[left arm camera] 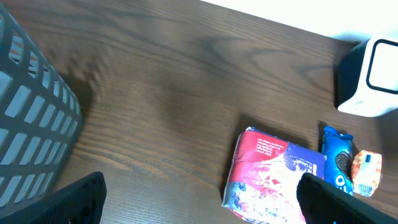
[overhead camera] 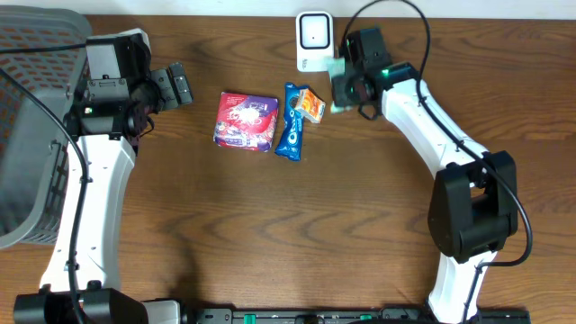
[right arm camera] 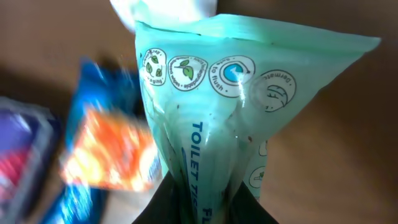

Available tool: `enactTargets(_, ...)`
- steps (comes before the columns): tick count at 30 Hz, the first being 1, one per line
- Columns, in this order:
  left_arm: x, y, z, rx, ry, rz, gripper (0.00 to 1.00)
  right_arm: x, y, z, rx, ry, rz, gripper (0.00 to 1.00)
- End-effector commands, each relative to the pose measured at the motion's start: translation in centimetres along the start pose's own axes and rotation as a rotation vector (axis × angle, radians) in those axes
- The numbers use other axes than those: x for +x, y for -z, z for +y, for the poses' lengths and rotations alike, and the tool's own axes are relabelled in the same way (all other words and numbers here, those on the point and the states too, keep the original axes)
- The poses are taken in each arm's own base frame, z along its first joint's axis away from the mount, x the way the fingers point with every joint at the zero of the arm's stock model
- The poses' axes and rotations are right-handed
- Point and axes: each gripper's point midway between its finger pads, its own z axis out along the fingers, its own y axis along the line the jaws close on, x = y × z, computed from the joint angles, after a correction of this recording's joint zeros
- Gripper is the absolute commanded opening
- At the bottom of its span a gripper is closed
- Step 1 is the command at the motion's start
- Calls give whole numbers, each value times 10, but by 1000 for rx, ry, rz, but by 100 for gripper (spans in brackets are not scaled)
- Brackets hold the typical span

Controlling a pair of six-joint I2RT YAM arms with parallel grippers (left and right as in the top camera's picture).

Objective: Scan the item barcode

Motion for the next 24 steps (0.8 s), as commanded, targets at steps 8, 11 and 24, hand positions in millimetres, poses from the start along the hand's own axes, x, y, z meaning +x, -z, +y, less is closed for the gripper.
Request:
enactTargets(8,3,-3,3,-13,-1,11,98,-100,24,28,-132,21,-388,1)
enactTargets(11,3,-3,3,-13,-1,11,98,-115,23,39,-173,-38,-463,1)
enactTargets(24,3,-3,3,-13,-1,11,98,-118,-15,52,-262,-141,-494,1)
